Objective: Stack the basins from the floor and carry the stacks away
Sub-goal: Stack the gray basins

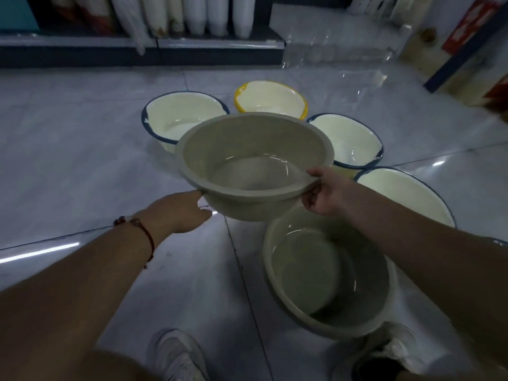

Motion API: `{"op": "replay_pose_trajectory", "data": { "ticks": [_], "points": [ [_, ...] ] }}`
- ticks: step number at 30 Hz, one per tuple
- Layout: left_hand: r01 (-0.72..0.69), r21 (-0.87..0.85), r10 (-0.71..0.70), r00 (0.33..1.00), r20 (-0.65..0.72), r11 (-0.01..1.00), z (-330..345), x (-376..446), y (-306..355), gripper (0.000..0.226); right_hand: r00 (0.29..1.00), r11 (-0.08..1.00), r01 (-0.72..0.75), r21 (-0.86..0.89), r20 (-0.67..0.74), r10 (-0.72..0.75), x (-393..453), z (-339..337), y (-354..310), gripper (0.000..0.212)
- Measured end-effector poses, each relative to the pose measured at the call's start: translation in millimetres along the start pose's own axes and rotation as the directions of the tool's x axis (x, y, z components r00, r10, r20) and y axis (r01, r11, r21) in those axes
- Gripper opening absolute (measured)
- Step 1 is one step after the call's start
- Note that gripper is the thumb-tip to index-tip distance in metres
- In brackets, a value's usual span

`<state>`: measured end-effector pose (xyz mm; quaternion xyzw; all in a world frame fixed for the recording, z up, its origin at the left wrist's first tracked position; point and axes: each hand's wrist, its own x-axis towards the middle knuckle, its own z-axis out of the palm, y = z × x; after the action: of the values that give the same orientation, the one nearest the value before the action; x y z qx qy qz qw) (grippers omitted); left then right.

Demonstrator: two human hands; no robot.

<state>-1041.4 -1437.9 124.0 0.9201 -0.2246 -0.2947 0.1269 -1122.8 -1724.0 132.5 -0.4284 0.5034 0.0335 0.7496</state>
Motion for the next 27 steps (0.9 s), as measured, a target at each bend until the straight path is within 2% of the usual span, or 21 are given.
{"op": "replay_pose_trajectory", "data": {
  "ticks": [4, 5, 7, 9, 11, 15, 18, 24, 27],
  "points": [
    [0.018, -0.335, -0.039, 0.998, -0.054, 0.942, 0.1, -5.0, 21.2, 0.058, 0.998, 0.999, 0.052, 0.002, -0.02, -0.052, -48.4, -63.9, -7.5, 0.013],
    [0.044, -0.473, -0.073, 0.996, -0.043, 0.88, 0.1, -7.3, 28.5, 0.053, 0.998, 0.998, 0.063, 0.004, -0.023, -0.063, -58.4, -81.3, -6.9, 0.013],
    [0.092, -0.714, -0.115, 0.993, 0.015, 0.694, 1.5, -12.4, 43.1, 0.038, 0.996, 0.997, 0.078, 0.013, -0.035, -0.078, -76.6, -115.4, -3.4, 0.014],
    [0.104, -0.838, -0.09, 0.994, 0.065, 0.536, 6.2, -16.4, 59.6, 0.026, 0.995, 0.997, 0.081, 0.019, -0.057, -0.079, -92.4, -147.2, 3.6, 0.015],
    [0.116, -0.883, -0.031, 0.993, 0.115, 0.454, 14.2, -18.8, 80.3, 0.025, 0.995, 0.998, 0.061, 0.024, -0.08, -0.059, -106.4, -174.4, 13.9, 0.016],
    [0.116, -0.871, 0.024, 0.989, 0.144, 0.477, 39.2, -17.1, 121.9, 0.037, 0.99, 0.99, 0.008, 0.14, -0.142, 0.012, -121.2, -212.9, 41.5, 0.016],
    [0.131, -0.848, 0.022, 0.986, 0.166, 0.513, 59.3, -13.0, 139.6, 0.032, 0.976, 0.984, 0.019, 0.175, -0.215, 0.019, -112.7, -234.6, 54.8, 0.017],
    [0.241, -0.799, -0.021, 0.961, 0.276, 0.55, 93.7, 0.0, 153.7, 0.036, 0.945, 0.992, 0.038, 0.12, -0.327, 0.003, -86.2, -258.3, 77.9, 0.009],
    [0.24, -0.753, -0.022, 0.957, 0.288, 0.613, 105.8, 13.5, 155.8, 0.035, 0.921, 1.0, 0.005, -0.014, -0.391, -0.01, -69.4, -272.1, 95.3, 0.017]
  ]
}}
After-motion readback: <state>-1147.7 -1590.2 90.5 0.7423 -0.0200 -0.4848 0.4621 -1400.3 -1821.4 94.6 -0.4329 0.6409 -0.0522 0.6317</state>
